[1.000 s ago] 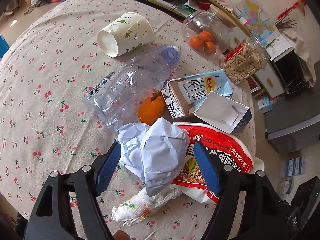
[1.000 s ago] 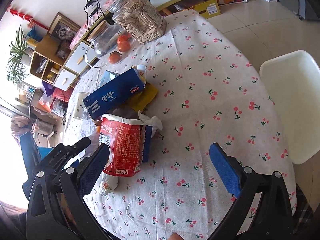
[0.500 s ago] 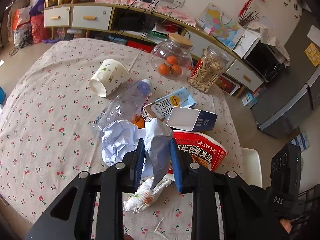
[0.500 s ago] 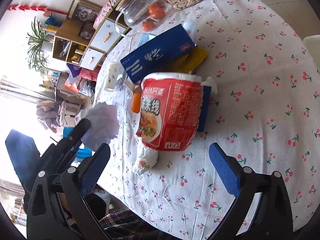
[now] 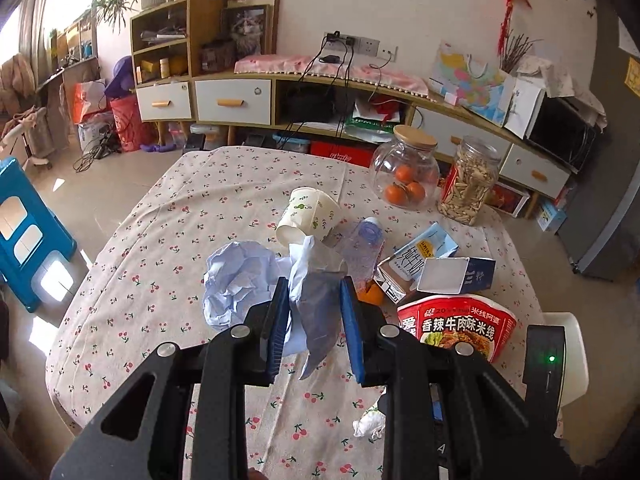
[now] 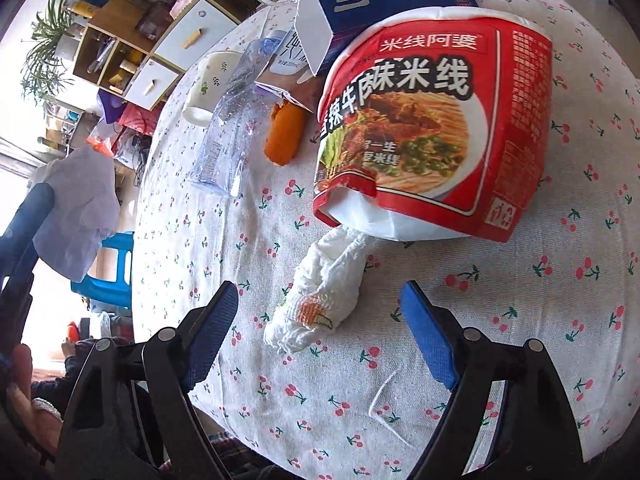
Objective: Collect trash
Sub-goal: 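Grasp the crumpled white tissue with the left tool while the right tool grasps the tissue bundle, then carry both tissues to the white bin and open both tools to drop them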
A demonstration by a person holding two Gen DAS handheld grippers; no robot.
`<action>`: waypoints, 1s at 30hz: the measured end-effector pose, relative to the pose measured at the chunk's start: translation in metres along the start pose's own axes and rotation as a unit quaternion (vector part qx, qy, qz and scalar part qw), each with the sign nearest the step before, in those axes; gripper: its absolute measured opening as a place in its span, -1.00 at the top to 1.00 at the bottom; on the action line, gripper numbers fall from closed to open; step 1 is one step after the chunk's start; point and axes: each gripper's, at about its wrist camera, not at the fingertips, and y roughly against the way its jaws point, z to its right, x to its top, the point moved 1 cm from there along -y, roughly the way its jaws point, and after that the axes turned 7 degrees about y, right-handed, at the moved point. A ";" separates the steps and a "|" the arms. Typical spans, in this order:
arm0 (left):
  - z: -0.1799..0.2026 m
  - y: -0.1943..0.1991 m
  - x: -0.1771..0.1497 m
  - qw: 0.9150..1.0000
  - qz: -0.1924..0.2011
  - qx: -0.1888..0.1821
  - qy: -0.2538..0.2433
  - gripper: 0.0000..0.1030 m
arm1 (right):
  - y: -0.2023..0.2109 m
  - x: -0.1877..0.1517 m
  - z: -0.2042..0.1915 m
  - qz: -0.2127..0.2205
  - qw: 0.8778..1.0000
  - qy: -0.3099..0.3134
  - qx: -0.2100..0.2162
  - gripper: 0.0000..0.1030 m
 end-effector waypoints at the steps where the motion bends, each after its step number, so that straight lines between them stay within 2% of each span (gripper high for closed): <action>1: -0.003 0.001 0.000 1.000 0.000 0.000 0.003 0.49 | -0.004 0.000 -0.003 0.001 1.000 0.001 -0.007 -0.55; 4: -0.010 0.002 -0.002 1.000 -0.004 0.001 0.006 0.49 | -0.017 -0.001 -0.006 0.007 1.000 0.005 -0.026 -0.51; 7: -0.014 0.002 -0.002 1.000 -0.007 0.000 0.005 0.49 | -0.022 -0.001 -0.015 0.024 0.998 0.034 -0.039 -0.17; 8: -0.015 0.002 -0.003 1.000 -0.008 0.002 0.004 0.49 | -0.021 -0.002 -0.016 0.033 0.998 0.038 -0.043 0.00; 9: -0.016 0.002 -0.003 1.000 -0.009 0.003 0.004 0.49 | -0.022 -0.002 -0.016 0.035 0.997 0.043 -0.047 0.08; 10: -0.018 0.001 -0.003 1.000 -0.011 0.004 0.006 0.49 | -0.021 -0.003 -0.015 0.037 0.997 0.051 -0.053 0.25; 11: -0.020 0.000 -0.003 1.000 -0.013 0.003 0.009 0.49 | -0.022 -0.003 -0.015 0.036 0.996 0.056 -0.050 0.31; 16: -0.023 -0.001 -0.003 0.999 -0.022 -0.005 0.023 0.49 | -0.015 -0.009 -0.010 0.022 0.997 0.065 -0.029 0.36; 20: -0.016 0.000 -0.002 1.000 -0.018 -0.010 0.020 0.49 | -0.004 -0.015 -0.021 0.023 0.995 0.098 -0.015 0.37; 25: -0.009 0.001 -0.001 0.999 -0.015 -0.018 0.024 0.49 | 0.023 -0.011 -0.029 0.058 0.989 0.134 -0.008 0.37; 30: 0.008 0.000 -0.001 0.999 -0.012 -0.036 0.023 0.49 | 0.055 0.002 -0.008 0.101 0.987 0.124 -0.016 0.37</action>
